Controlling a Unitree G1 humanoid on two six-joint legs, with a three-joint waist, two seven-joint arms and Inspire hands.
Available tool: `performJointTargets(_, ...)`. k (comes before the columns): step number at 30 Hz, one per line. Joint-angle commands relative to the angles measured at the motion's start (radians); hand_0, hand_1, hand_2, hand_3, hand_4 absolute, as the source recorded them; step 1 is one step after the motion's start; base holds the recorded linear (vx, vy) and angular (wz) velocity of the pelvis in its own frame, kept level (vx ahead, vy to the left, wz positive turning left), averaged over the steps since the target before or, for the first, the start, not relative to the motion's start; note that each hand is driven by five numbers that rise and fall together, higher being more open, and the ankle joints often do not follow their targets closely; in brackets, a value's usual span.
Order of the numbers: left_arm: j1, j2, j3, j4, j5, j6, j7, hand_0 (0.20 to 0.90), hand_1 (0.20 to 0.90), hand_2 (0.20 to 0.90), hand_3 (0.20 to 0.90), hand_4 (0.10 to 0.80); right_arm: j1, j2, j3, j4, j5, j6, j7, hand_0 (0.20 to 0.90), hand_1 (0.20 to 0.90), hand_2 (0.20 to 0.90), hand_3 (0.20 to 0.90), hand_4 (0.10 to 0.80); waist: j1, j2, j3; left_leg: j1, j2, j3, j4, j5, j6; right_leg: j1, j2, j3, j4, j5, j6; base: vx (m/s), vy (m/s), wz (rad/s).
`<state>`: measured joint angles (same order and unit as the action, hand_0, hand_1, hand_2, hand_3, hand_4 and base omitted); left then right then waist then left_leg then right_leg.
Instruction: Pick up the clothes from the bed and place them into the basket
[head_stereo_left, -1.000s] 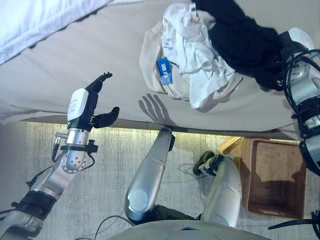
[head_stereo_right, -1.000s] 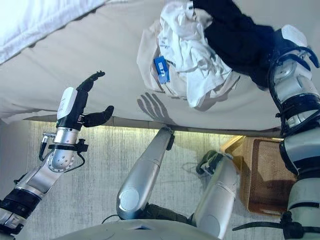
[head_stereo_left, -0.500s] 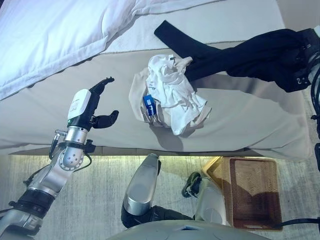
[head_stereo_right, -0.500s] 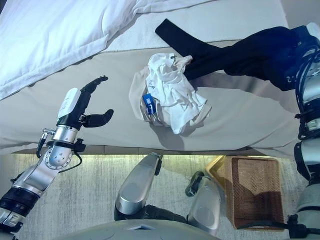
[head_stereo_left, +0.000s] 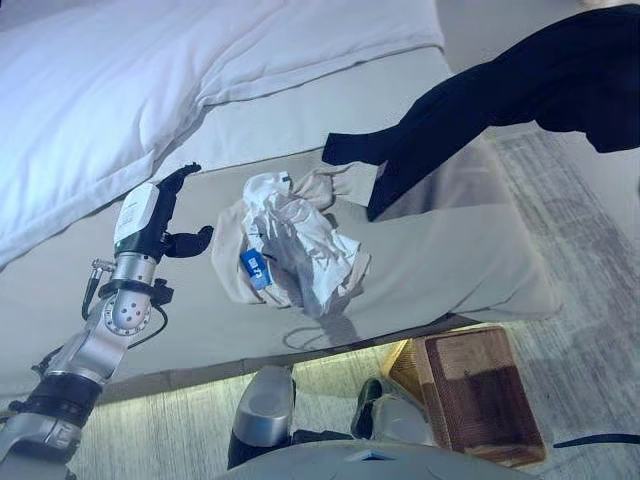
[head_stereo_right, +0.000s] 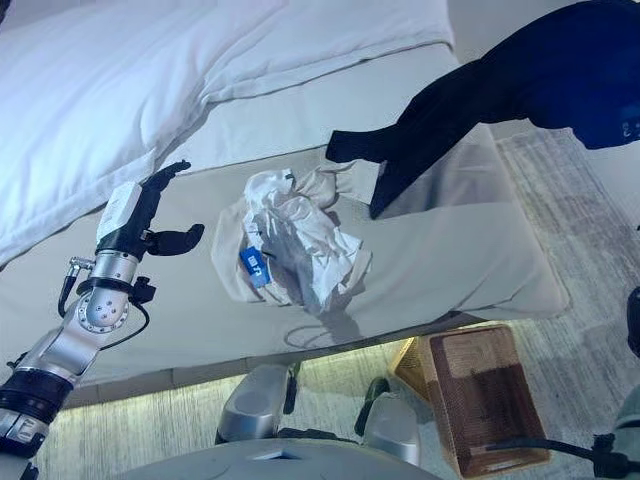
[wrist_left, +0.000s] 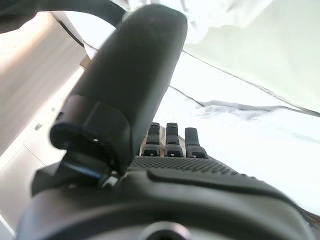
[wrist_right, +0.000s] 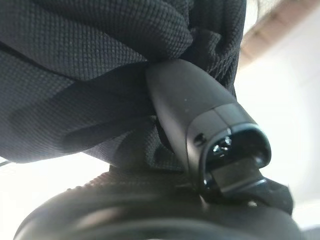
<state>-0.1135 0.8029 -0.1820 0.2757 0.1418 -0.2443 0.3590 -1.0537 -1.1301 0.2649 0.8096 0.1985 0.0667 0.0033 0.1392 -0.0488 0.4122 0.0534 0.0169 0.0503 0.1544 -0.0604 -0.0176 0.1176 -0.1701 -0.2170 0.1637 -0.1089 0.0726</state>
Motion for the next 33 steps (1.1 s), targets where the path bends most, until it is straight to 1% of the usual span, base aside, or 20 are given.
performJointTargets(1,0.012,-0.019,0.000,0.033,0.002,-0.093,0.039,0.900,0.900,0.900,0.900,0.800,0.119,-0.106,-0.034,-0.126,0.038,-0.122,-0.093,0.300,0.300,0.300,0.200,0.100,-0.072,-0.018,-0.305,-0.002,0.045,0.042,0.003,-0.050,-0.017,-0.060,0.051,0.034,0.005,0.017,-0.013,-0.060,-0.004,-0.29)
performJointTargets(4,0.004,-0.019,0.006,0.061,-0.002,-0.095,0.041,0.900,0.900,0.900,0.900,0.800,0.246,-0.121,-0.145,-0.211,0.041,-0.136,-0.108,0.300,0.300,0.300,0.200,0.100,-0.112,-0.015,-0.319,0.021,0.050,0.063,-0.038,-0.042,-0.016,-0.064,0.058,0.067,-0.018,0.031,-0.001,-0.050,-0.020,-0.37)
performJointTargets(6,0.002,-0.019,0.006,0.068,-0.002,-0.103,0.038,0.900,0.900,0.900,0.900,0.800,0.302,-0.119,-0.196,-0.241,0.031,-0.132,-0.123,0.300,0.300,0.300,0.200,0.100,-0.122,-0.017,-0.323,0.027,0.051,0.070,-0.054,-0.038,-0.016,-0.065,0.060,0.079,-0.030,0.039,0.003,-0.055,-0.025,-0.30)
performJointTargets(8,0.000,-0.028,0.023,0.089,-0.003,-0.117,0.031,0.900,0.900,0.900,0.900,0.800,0.411,-0.111,-0.296,-0.319,0.025,-0.118,-0.150,0.300,0.300,0.300,0.200,0.100,-0.167,-0.011,-0.331,0.039,0.054,0.092,-0.086,-0.034,-0.013,-0.074,0.066,0.108,-0.050,0.051,0.013,-0.091,-0.025,-0.39)
performJointTargets(10,-0.006,-0.030,0.016,0.099,0.003,-0.129,0.032,0.900,0.900,0.900,0.900,0.800,0.474,-0.108,-0.357,-0.349,0.022,-0.114,-0.160,0.300,0.300,0.300,0.200,0.100,-0.178,-0.012,-0.334,0.044,0.054,0.100,-0.098,-0.031,-0.012,-0.078,0.070,0.124,-0.060,0.058,0.016,-0.080,-0.005,-0.46)
performJointTargets(11,-0.008,-0.036,0.017,0.111,0.008,-0.136,0.038,0.900,0.900,0.900,0.900,0.800,0.521,-0.109,-0.400,-0.367,0.029,-0.123,-0.163,0.300,0.300,0.300,0.200,0.100,-0.200,-0.010,-0.337,0.048,0.055,0.110,-0.105,-0.033,-0.010,-0.084,0.073,0.139,-0.066,0.062,0.019,-0.074,0.006,-0.49)
performJointTargets(14,-0.016,-0.043,0.013,0.119,0.005,-0.135,0.041,0.900,0.900,0.900,0.900,0.800,0.576,-0.105,-0.460,-0.398,0.033,-0.117,-0.163,0.300,0.300,0.300,0.200,0.100,-0.218,-0.008,-0.340,0.053,0.056,0.118,-0.117,-0.033,-0.008,-0.092,0.079,0.161,-0.071,0.068,0.023,-0.071,0.013,-0.28)
performJointTargets(15,-0.021,-0.048,0.012,0.127,-0.001,-0.137,0.039,0.900,0.900,0.900,0.900,0.800,0.646,-0.100,-0.524,-0.429,0.037,-0.117,-0.165,0.300,0.300,0.300,0.200,0.100,-0.235,-0.006,-0.342,0.057,0.056,0.125,-0.124,-0.035,-0.005,-0.099,0.085,0.179,-0.071,0.069,0.024,-0.086,0.017,-0.13)
performJointTargets(18,-0.027,-0.066,0.012,0.143,-0.005,-0.143,0.039,0.900,0.900,0.900,0.900,0.800,0.749,-0.086,-0.613,-0.460,0.034,-0.119,-0.167,0.300,0.300,0.300,0.200,0.100,-0.261,-0.004,-0.343,0.058,0.054,0.134,-0.124,-0.039,-0.001,-0.111,0.094,0.207,-0.069,0.072,0.026,-0.083,0.023,-0.23)
performJointTargets(21,-0.030,-0.081,0.023,0.148,-0.008,-0.152,0.042,0.900,0.900,0.900,0.900,0.800,0.818,-0.078,-0.676,-0.460,0.046,-0.120,-0.156,0.300,0.300,0.300,0.200,0.100,-0.283,-0.010,-0.338,0.045,0.045,0.148,-0.077,-0.061,0.007,-0.122,0.098,0.234,-0.060,0.071,0.022,-0.094,0.046,0.03)
performJointTargets(22,-0.031,-0.085,0.026,0.146,-0.007,-0.156,0.039,0.900,0.900,0.900,0.900,0.800,0.854,-0.072,-0.700,-0.464,0.051,-0.122,-0.162,0.300,0.300,0.300,0.200,0.100,-0.292,-0.013,-0.334,0.035,0.042,0.158,-0.042,-0.081,0.012,-0.133,0.096,0.245,-0.047,0.069,0.020,-0.073,0.030,-0.59)
performJointTargets(24,-0.034,-0.089,0.031,0.136,-0.008,-0.155,0.024,0.900,0.900,0.900,0.900,0.800,0.925,-0.050,-0.750,-0.477,0.066,-0.120,-0.169,0.300,0.300,0.300,0.200,0.100,-0.304,-0.022,-0.321,0.009,0.033,0.152,0.024,-0.113,0.018,-0.154,0.090,0.260,-0.030,0.083,0.025,-0.066,0.007,-0.39)
performJointTargets(25,-0.037,-0.089,0.028,0.132,-0.008,-0.151,0.016,0.900,0.900,0.900,0.900,0.800,0.947,-0.041,-0.769,-0.480,0.072,-0.115,-0.164,0.300,0.300,0.300,0.200,0.100,-0.304,-0.024,-0.317,0.003,0.032,0.149,0.033,-0.118,0.020,-0.158,0.089,0.261,-0.030,0.091,0.028,-0.118,-0.038,-0.10)
performJointTargets(26,-0.041,-0.084,0.030,0.127,-0.002,-0.135,0.021,0.900,0.900,0.900,0.900,0.800,0.963,-0.008,-0.768,-0.495,0.084,-0.123,-0.167,0.300,0.300,0.300,0.200,0.100,-0.304,-0.026,-0.307,0.012,0.027,0.148,-0.006,-0.102,0.020,-0.180,0.087,0.250,-0.033,0.136,0.049,-0.188,-0.076,-0.13)
performJointTargets(27,-0.043,-0.072,0.041,0.115,-0.007,-0.115,0.029,0.900,0.900,0.900,0.900,0.800,0.951,0.018,-0.751,-0.492,0.086,-0.136,-0.162,0.300,0.300,0.300,0.200,0.100,-0.295,-0.027,-0.297,0.024,0.028,0.165,-0.030,-0.093,0.025,-0.215,0.077,0.212,0.006,0.172,0.070,-0.274,-0.105,-0.24)
performJointTargets(28,-0.041,-0.067,0.055,0.104,-0.004,-0.107,0.037,0.900,0.900,0.900,0.900,0.800,0.927,0.028,-0.731,-0.484,0.087,-0.141,-0.158,0.300,0.300,0.300,0.200,0.100,-0.276,-0.021,-0.288,0.021,0.037,0.176,-0.044,-0.080,0.033,-0.229,0.079,0.180,0.077,0.162,0.076,-0.351,-0.123,-0.46)
performJointTargets(29,-0.046,-0.058,0.074,0.085,0.006,-0.093,0.042,0.900,0.900,0.900,0.900,0.800,0.893,0.032,-0.702,-0.480,0.091,-0.139,-0.169,0.300,0.300,0.300,0.200,0.100,-0.254,-0.012,-0.282,0.001,0.054,0.181,-0.047,-0.065,0.041,-0.239,0.085,0.163,0.137,0.119,0.066,-0.314,-0.119,-0.62)
performJointTargets(30,-0.048,-0.054,0.084,0.076,0.009,-0.085,0.042,0.900,0.900,0.900,0.900,0.800,0.874,0.033,-0.690,-0.473,0.089,-0.143,-0.171,0.300,0.300,0.300,0.200,0.100,-0.246,-0.012,-0.285,-0.013,0.061,0.183,-0.041,-0.060,0.040,-0.237,0.087,0.156,0.131,0.086,0.052,-0.257,-0.157,-0.67)
performJointTargets(31,-0.056,-0.042,0.084,0.069,-0.004,-0.076,0.044,0.900,0.900,0.900,0.900,0.800,0.866,0.038,-0.678,-0.463,0.087,-0.155,-0.180,0.300,0.300,0.300,0.200,0.100,-0.238,-0.021,-0.289,-0.033,0.058,0.184,-0.019,-0.064,0.035,-0.213,0.079,0.149,0.063,0.074,0.040,-0.129,-0.158,-0.59)
performJointTargets(33,-0.064,-0.044,0.082,0.089,-0.026,-0.075,0.049,0.900,0.900,0.900,0.900,0.800,0.869,0.044,-0.668,-0.450,0.088,-0.170,-0.200,0.300,0.300,0.300,0.200,0.100,-0.233,-0.029,-0.296,-0.047,0.063,0.179,-0.008,-0.057,0.020,-0.185,0.075,0.136,0.008,0.082,0.034,-0.058,-0.130,-0.40)
